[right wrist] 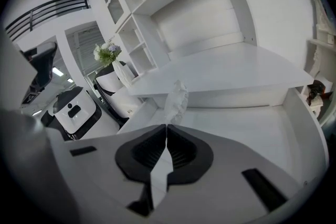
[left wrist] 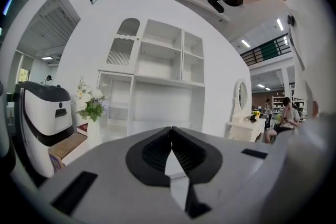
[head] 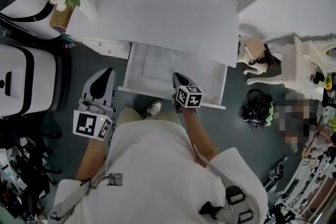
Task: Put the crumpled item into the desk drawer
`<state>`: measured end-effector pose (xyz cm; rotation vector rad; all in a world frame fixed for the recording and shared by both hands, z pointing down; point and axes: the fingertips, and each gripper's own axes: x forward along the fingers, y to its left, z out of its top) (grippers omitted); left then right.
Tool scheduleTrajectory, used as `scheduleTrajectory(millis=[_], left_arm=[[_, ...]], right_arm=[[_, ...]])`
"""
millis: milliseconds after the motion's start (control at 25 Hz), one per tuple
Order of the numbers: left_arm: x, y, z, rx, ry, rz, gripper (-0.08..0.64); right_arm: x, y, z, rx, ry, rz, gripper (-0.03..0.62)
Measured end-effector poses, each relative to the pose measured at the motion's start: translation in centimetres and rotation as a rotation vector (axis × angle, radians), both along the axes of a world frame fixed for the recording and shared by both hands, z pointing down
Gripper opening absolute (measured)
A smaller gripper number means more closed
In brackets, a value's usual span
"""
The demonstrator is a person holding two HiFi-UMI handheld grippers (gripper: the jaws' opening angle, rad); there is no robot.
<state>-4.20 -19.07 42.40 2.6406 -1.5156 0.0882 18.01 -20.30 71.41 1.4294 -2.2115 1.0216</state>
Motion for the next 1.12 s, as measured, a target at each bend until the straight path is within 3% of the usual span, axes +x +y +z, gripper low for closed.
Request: scheduleTrajectory(millis=[400,1120], left_arm=[[-1.8,0.4,0.5,-0.027,-0.039,-0.044,0.015],[-4.1,2.4,0.1,-0.046,-0.086,-0.132,0.015]], right_arm=[[-1.2,-1.6,3.8,-0.078,0.01,-0.017,0.017],[0.1,-3.1,10.1,-0.255,0.032,0.002,0.017]])
